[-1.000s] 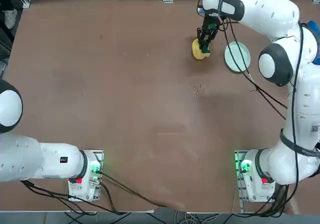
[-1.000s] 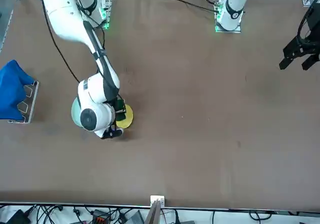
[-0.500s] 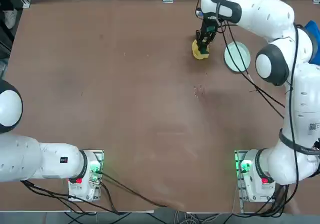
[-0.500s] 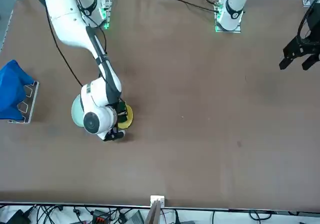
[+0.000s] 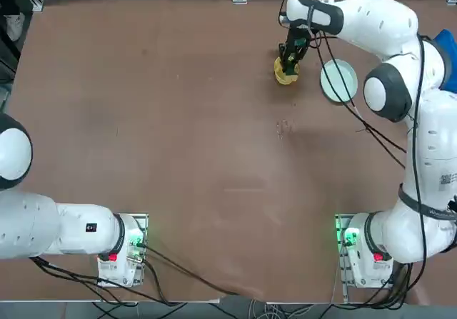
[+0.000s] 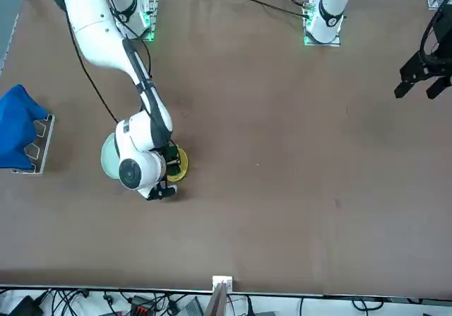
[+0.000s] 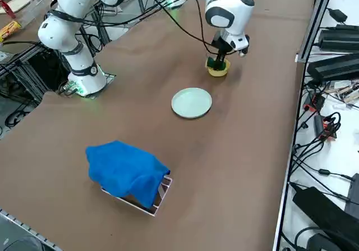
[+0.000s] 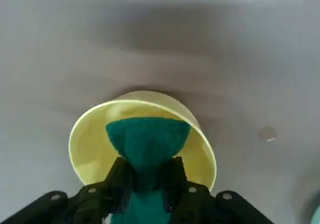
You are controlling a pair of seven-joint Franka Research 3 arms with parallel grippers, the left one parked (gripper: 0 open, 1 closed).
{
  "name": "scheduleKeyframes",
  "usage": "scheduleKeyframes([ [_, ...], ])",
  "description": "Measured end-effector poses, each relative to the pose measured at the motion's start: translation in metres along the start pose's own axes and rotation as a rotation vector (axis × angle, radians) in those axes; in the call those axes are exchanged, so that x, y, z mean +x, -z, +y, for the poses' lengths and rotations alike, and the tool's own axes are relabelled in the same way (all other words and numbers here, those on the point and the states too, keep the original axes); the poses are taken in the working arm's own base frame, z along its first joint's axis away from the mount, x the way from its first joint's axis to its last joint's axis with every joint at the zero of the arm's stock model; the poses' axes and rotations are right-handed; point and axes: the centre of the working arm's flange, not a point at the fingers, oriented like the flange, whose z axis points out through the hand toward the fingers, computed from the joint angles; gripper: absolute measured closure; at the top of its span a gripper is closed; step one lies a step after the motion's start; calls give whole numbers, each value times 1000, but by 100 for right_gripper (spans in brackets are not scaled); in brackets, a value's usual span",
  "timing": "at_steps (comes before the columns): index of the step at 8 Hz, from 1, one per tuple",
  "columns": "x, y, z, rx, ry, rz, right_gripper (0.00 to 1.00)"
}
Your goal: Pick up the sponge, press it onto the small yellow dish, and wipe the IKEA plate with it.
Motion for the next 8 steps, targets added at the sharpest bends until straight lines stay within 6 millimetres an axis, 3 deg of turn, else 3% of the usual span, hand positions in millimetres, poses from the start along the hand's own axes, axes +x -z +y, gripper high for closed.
scheduleKeyframes([
  [8, 3, -7, 0, 2, -1, 6, 66],
])
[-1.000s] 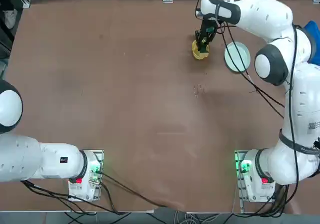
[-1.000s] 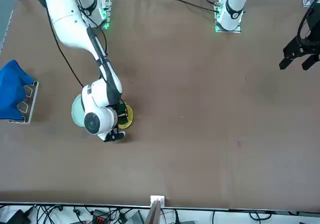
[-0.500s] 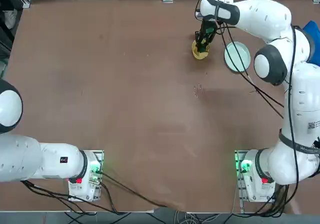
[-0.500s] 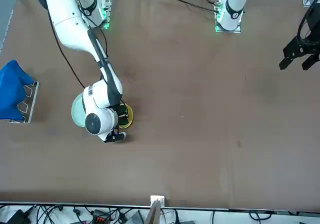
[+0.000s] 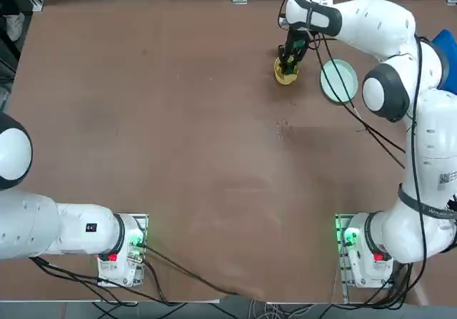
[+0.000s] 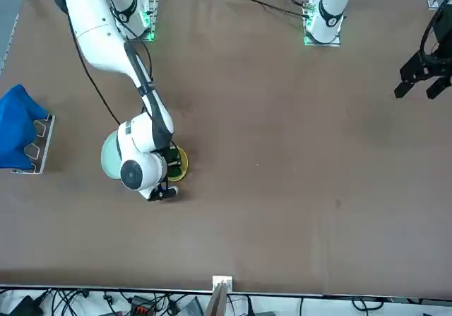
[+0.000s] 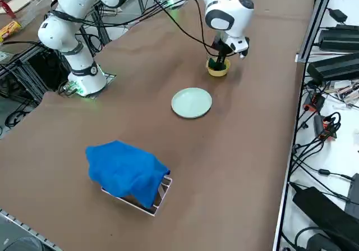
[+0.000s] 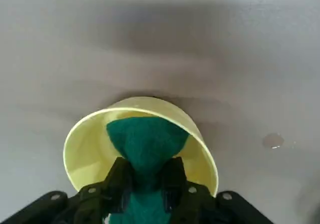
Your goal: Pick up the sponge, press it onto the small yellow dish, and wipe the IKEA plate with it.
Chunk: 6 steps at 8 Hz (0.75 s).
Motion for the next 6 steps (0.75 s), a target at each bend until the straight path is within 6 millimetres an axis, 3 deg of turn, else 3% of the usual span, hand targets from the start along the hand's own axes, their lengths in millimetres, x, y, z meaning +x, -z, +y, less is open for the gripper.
scheduleKeyframes([
  [6, 0, -1, 0, 0, 1, 0, 66],
])
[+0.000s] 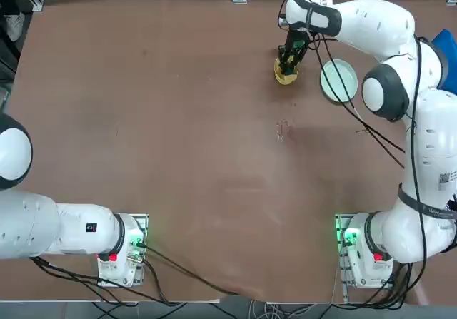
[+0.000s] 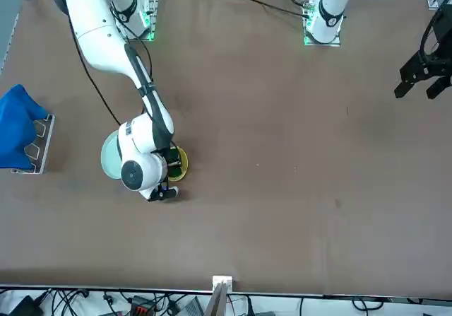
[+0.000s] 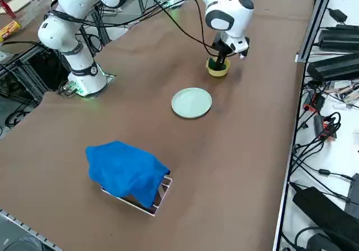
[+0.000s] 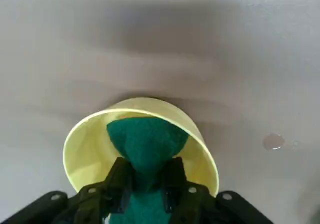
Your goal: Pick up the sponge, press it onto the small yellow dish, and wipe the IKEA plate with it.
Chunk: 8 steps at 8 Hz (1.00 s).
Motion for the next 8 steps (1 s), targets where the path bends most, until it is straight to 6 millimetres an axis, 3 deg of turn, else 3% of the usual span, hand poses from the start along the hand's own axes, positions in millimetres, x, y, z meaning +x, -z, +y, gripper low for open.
scheduleKeyframes([
  [6, 0, 1, -1, 1, 9, 2, 66],
  [8, 0, 21, -10, 10, 21, 34, 66],
])
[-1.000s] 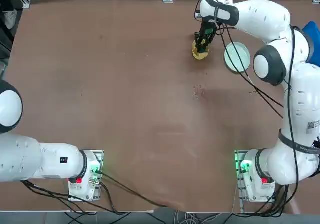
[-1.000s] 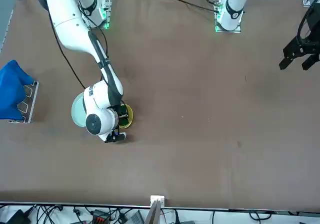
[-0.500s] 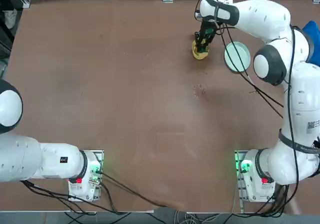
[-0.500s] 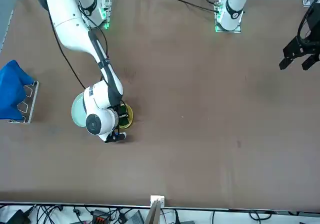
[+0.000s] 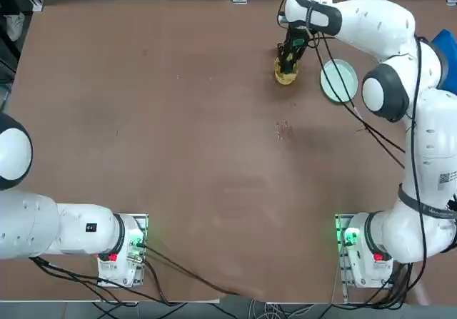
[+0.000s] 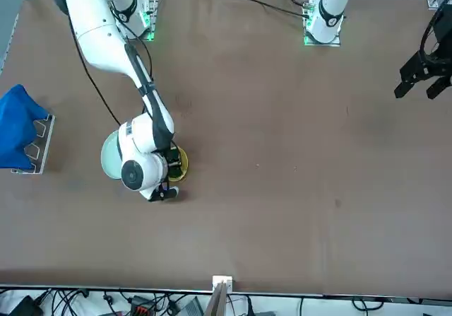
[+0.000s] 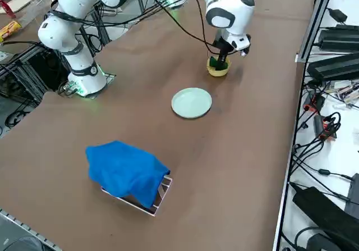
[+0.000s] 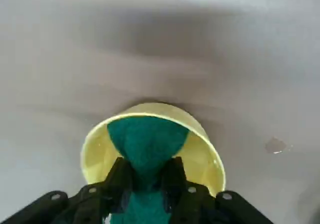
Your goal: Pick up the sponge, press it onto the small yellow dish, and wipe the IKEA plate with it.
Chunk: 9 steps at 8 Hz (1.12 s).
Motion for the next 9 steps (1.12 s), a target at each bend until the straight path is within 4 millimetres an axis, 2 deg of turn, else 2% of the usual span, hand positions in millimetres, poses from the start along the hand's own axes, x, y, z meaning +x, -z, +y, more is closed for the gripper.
scheduleKeyframes([
  [3, -26, 72, -13, -8, 20, 30, 66],
  [5, -53, 110, -2, -99, 32, 76, 66],
  [6, -66, 119, 12, -152, 27, 112, 66],
  [7, -77, 122, 34, -178, 7, 155, 66],
  [9, -98, 106, 90, -176, -50, 229, 66],
])
